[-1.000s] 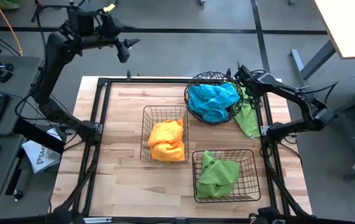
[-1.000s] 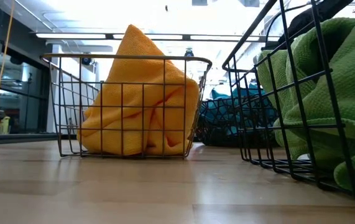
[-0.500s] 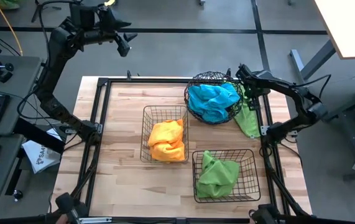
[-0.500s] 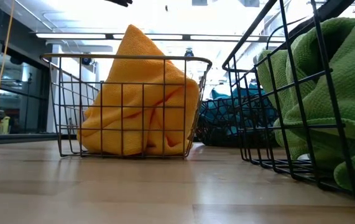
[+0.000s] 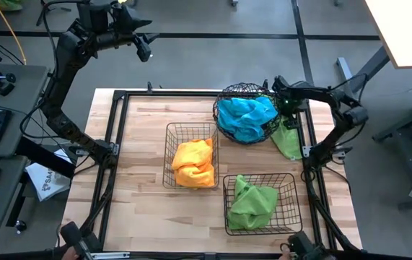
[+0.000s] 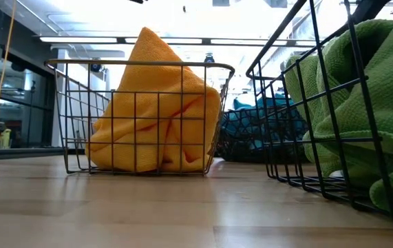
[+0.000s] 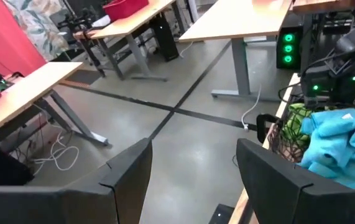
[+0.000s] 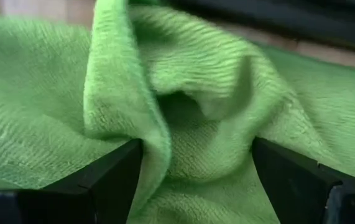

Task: Sort microfiber towel by color & place in baskets
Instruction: Put the green microfiber towel into the bottom right black metal basket

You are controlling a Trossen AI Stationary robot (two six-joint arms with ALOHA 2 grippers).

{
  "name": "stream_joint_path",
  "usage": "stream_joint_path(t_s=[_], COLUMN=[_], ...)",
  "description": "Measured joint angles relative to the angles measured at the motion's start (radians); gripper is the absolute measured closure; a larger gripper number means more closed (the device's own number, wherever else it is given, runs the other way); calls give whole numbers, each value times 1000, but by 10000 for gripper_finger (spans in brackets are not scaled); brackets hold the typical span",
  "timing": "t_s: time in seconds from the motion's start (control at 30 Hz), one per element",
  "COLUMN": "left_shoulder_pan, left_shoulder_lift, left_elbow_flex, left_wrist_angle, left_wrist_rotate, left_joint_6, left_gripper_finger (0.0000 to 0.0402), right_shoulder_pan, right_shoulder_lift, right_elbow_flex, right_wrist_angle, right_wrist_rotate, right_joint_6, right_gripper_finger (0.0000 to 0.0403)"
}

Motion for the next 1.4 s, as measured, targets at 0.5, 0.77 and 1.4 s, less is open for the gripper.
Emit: stream_joint_path(t_s=[0.5,0.77,1.4], left_shoulder_pan=[0,0,2], left_shoulder_lift=[-2,-3,6], left_elbow_flex=[0,0,1], left_wrist_angle=[47,129,175], left_wrist_rotate=[-143,-145,202], left_joint_6=[38,44,-3], left_gripper_finger=[179,179,179], right_shoulder_pan=[-11,-11,81], right_shoulder_lift=[13,-123,-695], right_elbow_flex=[-2,-2,-1], right_wrist_angle=[-17,-44,423], right_wrist_rotate=[5,173,589], right_joint_6=[-166,-245,-666], right_gripper_finger=[359,396,402])
